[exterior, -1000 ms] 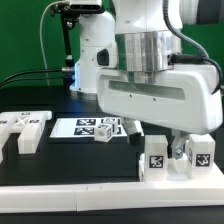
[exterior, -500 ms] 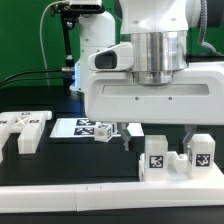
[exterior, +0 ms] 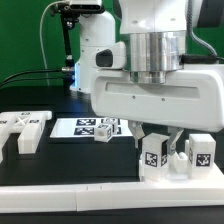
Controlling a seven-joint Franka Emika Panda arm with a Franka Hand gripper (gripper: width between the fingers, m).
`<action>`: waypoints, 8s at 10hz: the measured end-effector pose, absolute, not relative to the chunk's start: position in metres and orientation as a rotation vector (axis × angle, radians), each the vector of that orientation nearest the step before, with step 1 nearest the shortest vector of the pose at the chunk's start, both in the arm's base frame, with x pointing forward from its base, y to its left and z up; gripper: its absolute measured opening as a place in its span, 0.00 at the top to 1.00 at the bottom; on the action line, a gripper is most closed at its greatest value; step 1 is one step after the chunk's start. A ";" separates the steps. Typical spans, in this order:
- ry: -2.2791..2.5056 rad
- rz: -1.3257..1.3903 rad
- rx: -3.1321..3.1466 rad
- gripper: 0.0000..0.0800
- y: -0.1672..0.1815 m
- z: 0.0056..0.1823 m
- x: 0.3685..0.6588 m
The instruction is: Assemble chair
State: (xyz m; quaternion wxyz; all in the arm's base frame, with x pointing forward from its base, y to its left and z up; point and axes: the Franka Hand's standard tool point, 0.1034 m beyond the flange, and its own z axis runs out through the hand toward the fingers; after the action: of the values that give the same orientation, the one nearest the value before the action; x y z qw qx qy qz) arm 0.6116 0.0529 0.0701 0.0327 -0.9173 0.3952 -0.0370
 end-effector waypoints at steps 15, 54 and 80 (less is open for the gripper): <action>2.357 0.067 -1.925 0.20 0.054 0.079 0.600; 0.289 -0.733 -3.084 0.71 0.048 0.006 0.565; -0.014 1.209 -2.684 0.96 0.018 0.081 0.544</action>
Offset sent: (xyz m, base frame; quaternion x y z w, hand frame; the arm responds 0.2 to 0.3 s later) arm 0.0173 0.0068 0.0162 0.0406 -0.0193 0.5007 0.8645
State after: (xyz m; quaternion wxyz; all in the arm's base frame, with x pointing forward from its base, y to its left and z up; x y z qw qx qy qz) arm 0.5444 0.0180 0.0814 0.0986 -0.9074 -0.0047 0.4086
